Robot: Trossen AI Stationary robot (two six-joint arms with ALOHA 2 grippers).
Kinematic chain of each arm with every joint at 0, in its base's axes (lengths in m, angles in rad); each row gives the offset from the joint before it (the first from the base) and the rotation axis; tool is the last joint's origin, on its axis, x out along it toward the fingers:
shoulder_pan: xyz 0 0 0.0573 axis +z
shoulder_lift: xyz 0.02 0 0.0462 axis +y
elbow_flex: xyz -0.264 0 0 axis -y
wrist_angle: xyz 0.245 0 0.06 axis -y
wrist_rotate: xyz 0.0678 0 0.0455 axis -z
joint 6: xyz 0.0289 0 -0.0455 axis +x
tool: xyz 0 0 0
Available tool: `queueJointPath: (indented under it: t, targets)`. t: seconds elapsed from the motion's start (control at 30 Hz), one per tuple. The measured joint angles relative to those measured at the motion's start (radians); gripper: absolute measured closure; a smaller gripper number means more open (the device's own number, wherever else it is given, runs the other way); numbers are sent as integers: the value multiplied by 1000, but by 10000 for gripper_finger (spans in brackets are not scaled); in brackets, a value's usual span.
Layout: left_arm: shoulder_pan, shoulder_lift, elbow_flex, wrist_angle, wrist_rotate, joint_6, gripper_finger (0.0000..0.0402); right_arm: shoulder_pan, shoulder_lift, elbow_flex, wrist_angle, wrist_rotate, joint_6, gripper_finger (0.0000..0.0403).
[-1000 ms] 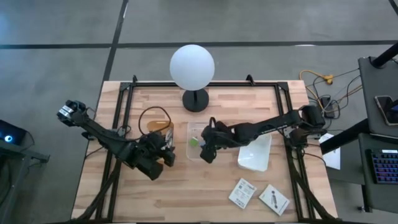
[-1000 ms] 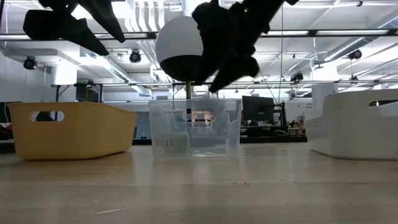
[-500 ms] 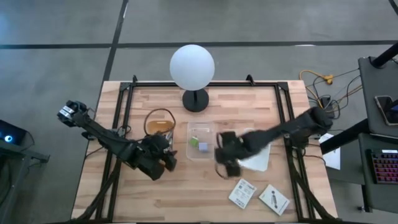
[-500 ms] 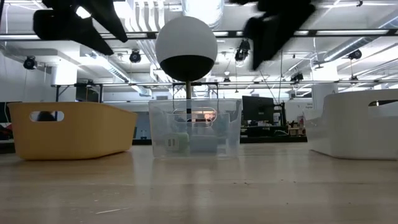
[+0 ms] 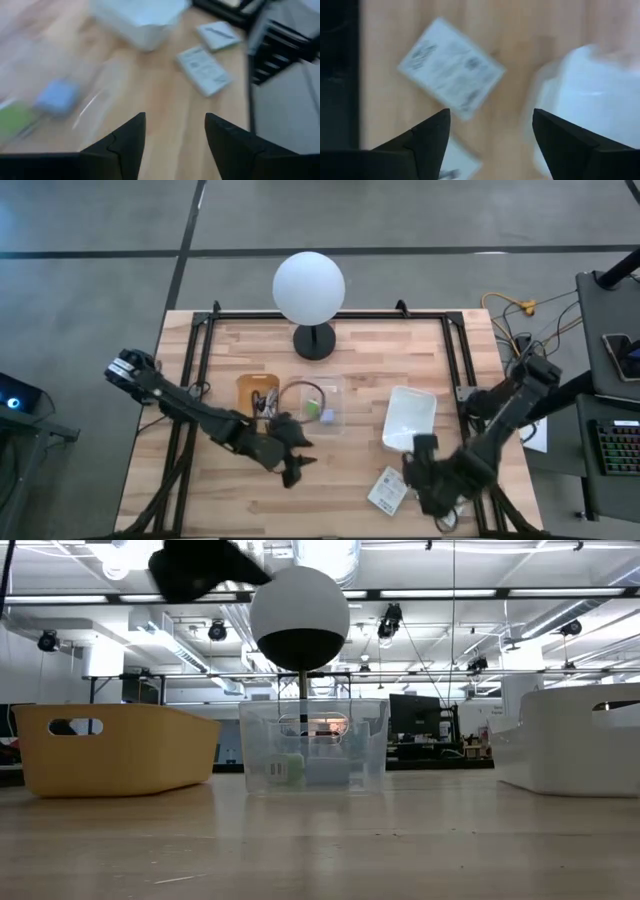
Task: Pick and place items into bin
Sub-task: Put the left card reader box into the white bin
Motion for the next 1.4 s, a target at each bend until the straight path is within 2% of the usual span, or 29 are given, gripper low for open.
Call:
queueJointPath:
  t: [0.13,0.3,0.4,0.7,0.93,1.07,1.3,1.4]
  targets:
    - [22,95,46,70,43,130,274,71,53,-1,72,-70,139,167]
    - [52,209,123,90,117,131,361,129,124,-4,110,-88,246,226]
    - [69,282,177,141,225,128,395,150,162,-13,137,-91,258,269]
    - [119,481,356,190,358,128,400,156,232,-62,295,-64,298,387]
    - [153,562,411,190,384,126,401,154,244,-140,441,-57,391,394]
    - [156,586,441,220,386,117,401,154,244,-187,490,-9,472,394]
    - [153,679,533,211,403,75,401,134,244,-209,526,45,467,394]
    - [153,697,554,145,374,76,401,117,244,-217,523,75,447,394]
